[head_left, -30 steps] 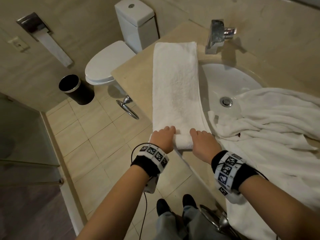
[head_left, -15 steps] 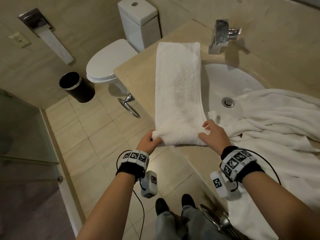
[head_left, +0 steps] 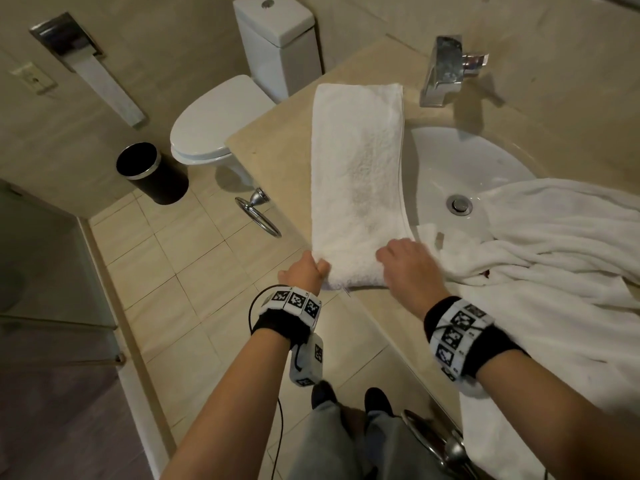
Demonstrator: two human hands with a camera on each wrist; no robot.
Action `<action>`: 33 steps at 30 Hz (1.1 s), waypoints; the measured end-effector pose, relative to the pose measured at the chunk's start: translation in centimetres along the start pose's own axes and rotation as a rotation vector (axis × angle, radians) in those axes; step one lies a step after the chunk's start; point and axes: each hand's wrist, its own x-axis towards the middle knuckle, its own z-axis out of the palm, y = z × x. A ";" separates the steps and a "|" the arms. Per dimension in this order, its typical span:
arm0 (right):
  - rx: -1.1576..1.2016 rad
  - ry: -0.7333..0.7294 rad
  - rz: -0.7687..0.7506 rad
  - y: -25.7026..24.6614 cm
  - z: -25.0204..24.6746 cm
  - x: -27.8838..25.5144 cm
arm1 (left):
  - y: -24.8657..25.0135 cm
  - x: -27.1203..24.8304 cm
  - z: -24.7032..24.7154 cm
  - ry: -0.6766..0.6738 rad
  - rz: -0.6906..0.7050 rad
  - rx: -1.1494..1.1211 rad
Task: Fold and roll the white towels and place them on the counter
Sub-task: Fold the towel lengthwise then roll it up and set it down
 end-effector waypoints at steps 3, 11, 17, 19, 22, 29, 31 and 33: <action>0.039 -0.111 -0.115 -2.4 1.0 -0.5 | 0.1 0.4 -0.3 -0.018 0.058 0.131; 0.065 -0.329 -0.050 -2.7 1.0 2.0 | -1.6 1.5 -1.6 -0.049 0.245 0.082; 0.318 -0.430 0.192 -2.3 0.4 4.4 | -4.0 2.0 -2.0 0.046 0.739 0.268; 0.366 -0.433 0.249 -2.1 0.5 4.9 | -4.0 2.7 -1.8 0.000 0.821 0.367; 0.356 -0.481 0.286 -1.8 0.5 5.9 | -3.6 3.7 -1.7 0.002 0.748 0.251; 0.265 -0.593 0.348 -1.5 -0.4 8.1 | -2.1 5.1 -3.6 -0.090 0.574 0.039; 0.173 -0.491 0.275 -2.1 -0.5 7.4 | -1.9 5.4 -4.0 -0.117 0.550 0.082; 0.027 -0.410 0.150 -2.4 -0.1 6.1 | -1.7 5.7 -4.3 -0.147 0.523 0.136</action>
